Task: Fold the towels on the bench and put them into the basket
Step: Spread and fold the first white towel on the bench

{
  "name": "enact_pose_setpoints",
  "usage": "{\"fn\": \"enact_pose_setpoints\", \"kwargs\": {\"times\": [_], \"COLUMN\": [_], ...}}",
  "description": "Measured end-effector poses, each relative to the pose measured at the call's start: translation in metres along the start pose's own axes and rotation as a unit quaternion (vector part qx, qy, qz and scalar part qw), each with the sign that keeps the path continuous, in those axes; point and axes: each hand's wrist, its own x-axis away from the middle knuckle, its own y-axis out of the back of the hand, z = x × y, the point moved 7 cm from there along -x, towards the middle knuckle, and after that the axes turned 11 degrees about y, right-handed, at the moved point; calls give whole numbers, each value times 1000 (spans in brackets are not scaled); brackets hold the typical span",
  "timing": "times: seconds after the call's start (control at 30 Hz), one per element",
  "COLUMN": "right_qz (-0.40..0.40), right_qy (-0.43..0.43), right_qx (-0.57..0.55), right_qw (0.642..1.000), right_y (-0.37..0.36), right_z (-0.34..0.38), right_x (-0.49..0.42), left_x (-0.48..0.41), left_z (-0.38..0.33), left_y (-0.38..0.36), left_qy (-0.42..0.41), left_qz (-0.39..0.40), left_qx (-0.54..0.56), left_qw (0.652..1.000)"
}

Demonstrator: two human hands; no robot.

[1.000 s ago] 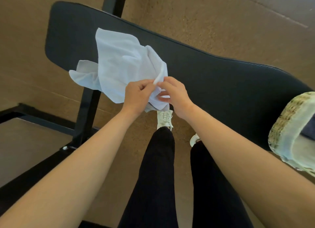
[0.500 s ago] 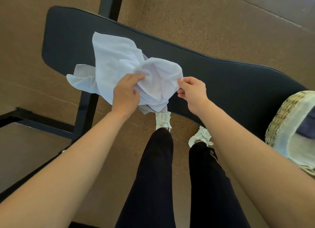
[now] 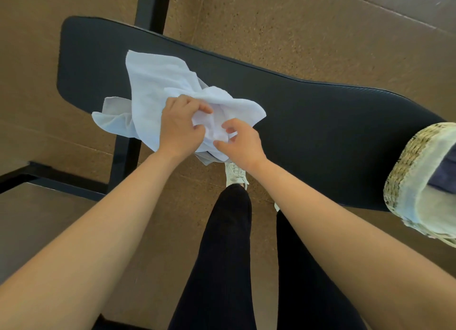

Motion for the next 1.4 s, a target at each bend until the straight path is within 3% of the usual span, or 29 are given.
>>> {"fn": "enact_pose_setpoints", "kwargs": {"times": [0.1,0.23,0.5,0.67,0.8,0.9,1.0,1.1,1.23,1.4], "right_qz": [42,30,-25,-108,-199,-250,-311,-375,-410,-466], "right_qy": [15,29,-23,-82,-124,-110,-86,-58,-1,58], "right_qx": [114,166,-64,-245,-337,-385,-374,-284,-74,70], "right_qw": [993,985,997,960,912,882,869,880,909,880], "right_y": [-13,-13,14,49,91,123,160,204,266,323], "right_z": [-1,-1,-16,-19,-15,-9,-5,-6,-7,-2], "right_x": [-11,-23,-4,26,54,73,89,104,114,122], "left_x": [5,12,9,10,12,12,7,2,-1,-7], "left_z": [26,43,44,14,-30,-67,-102,-131,-176,-214], "left_y": [1,-4,-15,-21,-5,12,33,48,64,74], "left_qy": [60,111,236,295,272,256,223,177,95,-69], "left_qz": [0,56,5,11,-24,-35,-52,-68,-95,-141], "left_qx": [-3,100,238,337,370,418,400,362,267,144], "left_qw": [998,987,942,894,888,871,887,913,954,977]}}
